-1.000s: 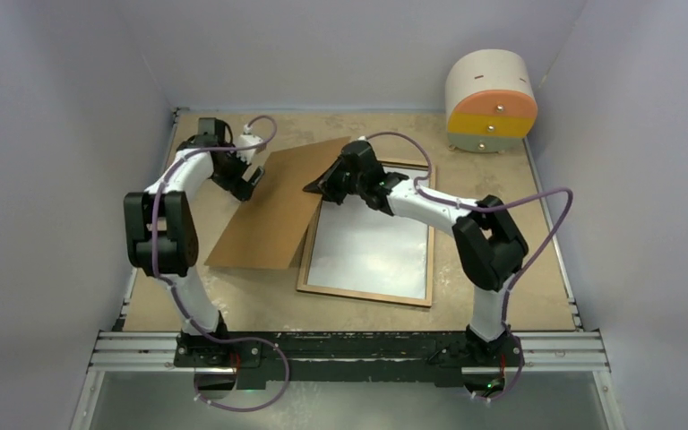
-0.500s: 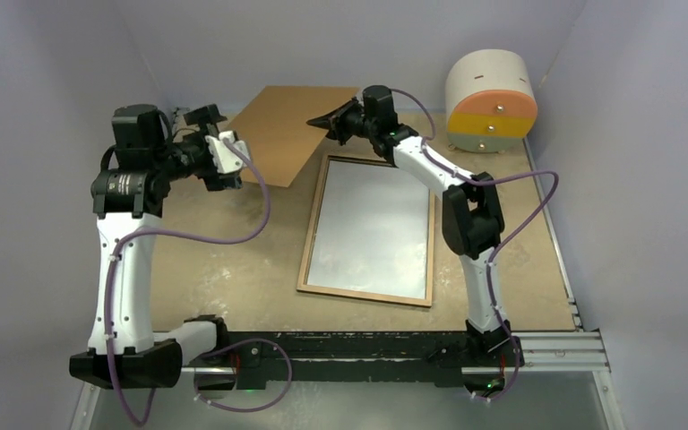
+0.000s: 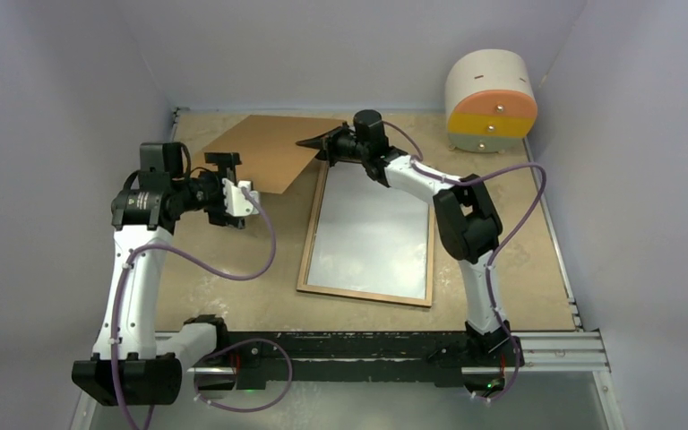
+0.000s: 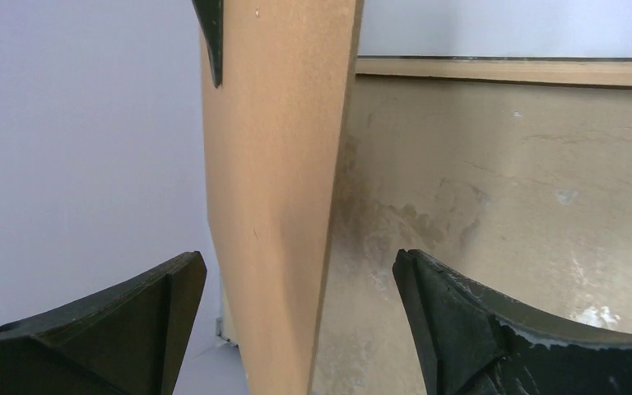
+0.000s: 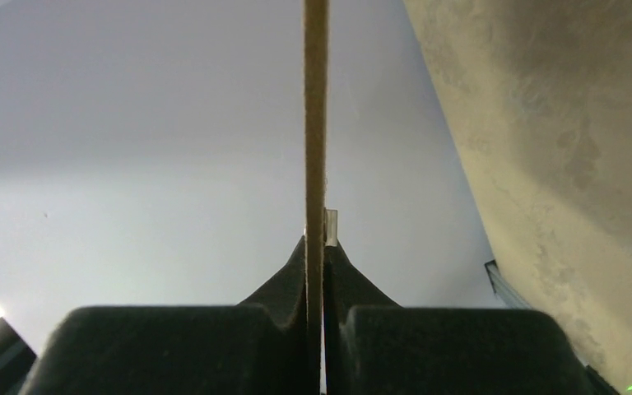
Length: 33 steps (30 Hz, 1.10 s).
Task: Put the photo into the frame
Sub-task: Turn over the photo frame item on the photo frame.
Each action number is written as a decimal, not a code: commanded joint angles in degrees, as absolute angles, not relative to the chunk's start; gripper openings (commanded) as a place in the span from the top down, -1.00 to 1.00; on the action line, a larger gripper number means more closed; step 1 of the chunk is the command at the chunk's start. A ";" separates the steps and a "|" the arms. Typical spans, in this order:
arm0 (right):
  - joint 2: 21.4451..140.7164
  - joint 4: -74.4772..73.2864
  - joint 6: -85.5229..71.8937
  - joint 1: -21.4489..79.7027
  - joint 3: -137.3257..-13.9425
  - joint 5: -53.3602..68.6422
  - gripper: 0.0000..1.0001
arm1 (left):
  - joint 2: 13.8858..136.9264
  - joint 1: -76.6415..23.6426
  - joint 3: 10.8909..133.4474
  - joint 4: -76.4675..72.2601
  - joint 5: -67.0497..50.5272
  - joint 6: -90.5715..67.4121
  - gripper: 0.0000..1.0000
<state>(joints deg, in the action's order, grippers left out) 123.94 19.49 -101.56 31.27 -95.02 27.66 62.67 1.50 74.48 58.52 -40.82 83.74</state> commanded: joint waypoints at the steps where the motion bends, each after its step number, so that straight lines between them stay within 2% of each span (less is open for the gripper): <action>1: 116.37 30.95 -107.00 33.80 -95.29 29.37 1.00 | 60.58 0.44 71.63 49.32 -39.69 83.36 -0.79; 5: 116.31 32.00 -107.85 35.47 -94.70 29.25 1.00 | 60.73 0.44 69.71 46.15 -36.67 83.53 -0.48; 8: 115.49 33.17 -108.07 36.22 -93.22 29.16 0.96 | 60.79 0.44 69.08 44.49 -35.10 84.38 0.02; 10: 114.49 32.08 -106.02 36.58 -92.64 29.54 0.72 | 59.97 0.44 67.90 40.48 -34.30 83.19 0.48; 13: 112.61 27.56 -101.04 36.57 -91.31 32.23 0.32 | 57.08 0.44 64.68 30.87 -35.34 80.44 1.00; 18: 106.86 24.89 -91.08 33.68 -83.40 37.60 -0.32 | 55.85 0.44 63.77 26.34 -37.49 80.14 1.00; 22: 101.66 11.35 -69.21 29.74 -84.54 42.39 -0.95 | 58.16 0.44 68.11 30.26 -38.46 79.63 1.00; 24: 100.97 -0.78 -52.88 27.99 -89.09 45.66 -0.98 | 59.58 0.44 70.67 33.45 -38.83 79.74 1.00; 25: 100.73 -11.96 -43.24 27.55 -93.00 43.25 -0.98 | 60.47 0.44 72.11 35.56 -39.26 80.26 1.00; 27: 99.56 -22.41 -22.71 28.06 -98.99 34.51 -0.98 | 62.16 0.44 75.00 39.07 -40.29 80.75 1.00; 30: 95.38 -21.27 -8.73 28.47 -96.11 31.57 -0.98 | 63.96 0.44 78.66 43.32 -42.03 80.86 1.00; 33: 91.24 -15.38 3.49 28.59 -91.04 34.38 -0.97 | 65.56 0.44 82.16 48.90 -43.52 82.40 1.00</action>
